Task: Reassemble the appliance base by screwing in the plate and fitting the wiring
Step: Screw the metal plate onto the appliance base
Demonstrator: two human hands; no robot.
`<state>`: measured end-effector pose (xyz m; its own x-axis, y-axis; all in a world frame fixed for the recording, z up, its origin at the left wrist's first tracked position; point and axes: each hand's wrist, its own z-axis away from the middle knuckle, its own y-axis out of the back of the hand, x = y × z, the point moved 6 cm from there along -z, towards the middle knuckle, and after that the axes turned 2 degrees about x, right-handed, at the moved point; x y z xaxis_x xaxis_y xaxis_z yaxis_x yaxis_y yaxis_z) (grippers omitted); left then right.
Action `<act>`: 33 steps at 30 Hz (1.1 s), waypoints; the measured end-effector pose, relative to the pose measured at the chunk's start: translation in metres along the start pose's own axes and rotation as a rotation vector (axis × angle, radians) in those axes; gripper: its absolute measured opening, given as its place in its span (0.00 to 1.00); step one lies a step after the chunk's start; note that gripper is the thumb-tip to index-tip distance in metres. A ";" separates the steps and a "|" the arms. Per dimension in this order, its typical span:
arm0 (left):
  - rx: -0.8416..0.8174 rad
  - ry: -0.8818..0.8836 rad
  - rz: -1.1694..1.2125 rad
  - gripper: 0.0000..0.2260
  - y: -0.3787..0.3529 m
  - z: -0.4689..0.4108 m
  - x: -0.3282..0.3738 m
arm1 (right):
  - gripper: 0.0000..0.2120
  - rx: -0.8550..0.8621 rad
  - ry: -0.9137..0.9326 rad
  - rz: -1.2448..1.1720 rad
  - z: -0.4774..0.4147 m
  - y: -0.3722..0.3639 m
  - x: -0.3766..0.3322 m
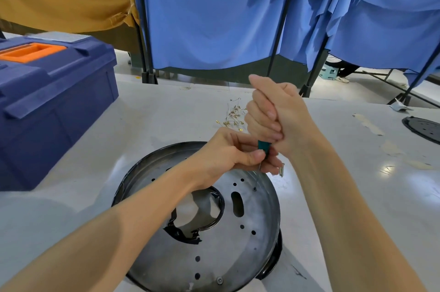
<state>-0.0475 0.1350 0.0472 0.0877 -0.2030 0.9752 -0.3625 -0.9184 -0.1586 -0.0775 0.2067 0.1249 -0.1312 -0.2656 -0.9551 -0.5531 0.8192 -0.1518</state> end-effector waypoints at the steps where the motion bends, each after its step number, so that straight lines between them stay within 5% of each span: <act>1: 0.018 -0.010 0.023 0.08 0.002 0.002 0.000 | 0.30 0.108 0.055 0.033 0.001 0.001 0.000; 6: 0.071 -0.061 -0.078 0.12 0.002 0.001 0.001 | 0.34 0.653 0.347 0.333 0.019 0.002 -0.002; 8: 0.049 -0.036 -0.073 0.11 0.001 0.001 0.001 | 0.32 0.524 0.270 0.243 0.015 0.006 0.000; 12: -0.025 -0.020 -0.061 0.08 -0.006 -0.001 0.001 | 0.32 -0.246 -0.156 -0.073 0.008 -0.005 0.005; 14: -0.033 -0.014 -0.046 0.07 -0.006 -0.002 0.000 | 0.33 -0.194 -0.154 -0.100 0.005 -0.001 0.007; 21: 0.035 -0.018 -0.023 0.10 -0.007 -0.002 -0.002 | 0.31 0.676 0.296 0.175 0.022 0.020 0.006; 23: 0.045 -0.003 -0.043 0.09 -0.007 -0.001 -0.002 | 0.31 0.636 0.280 0.159 0.024 0.019 0.007; 28: -0.001 0.027 -0.034 0.07 -0.006 0.002 -0.001 | 0.30 -0.125 -0.018 0.012 0.005 0.005 0.000; 30: -0.015 0.029 -0.033 0.07 -0.006 0.001 -0.002 | 0.32 -0.078 -0.021 -0.053 0.004 0.005 0.003; 33: 0.020 0.023 -0.005 0.09 -0.002 0.000 -0.004 | 0.32 0.275 0.137 0.032 0.005 0.016 0.007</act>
<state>-0.0471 0.1375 0.0437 0.0682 -0.1911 0.9792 -0.3438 -0.9259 -0.1567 -0.0833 0.2200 0.1148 -0.2646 -0.2885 -0.9202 -0.3064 0.9299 -0.2034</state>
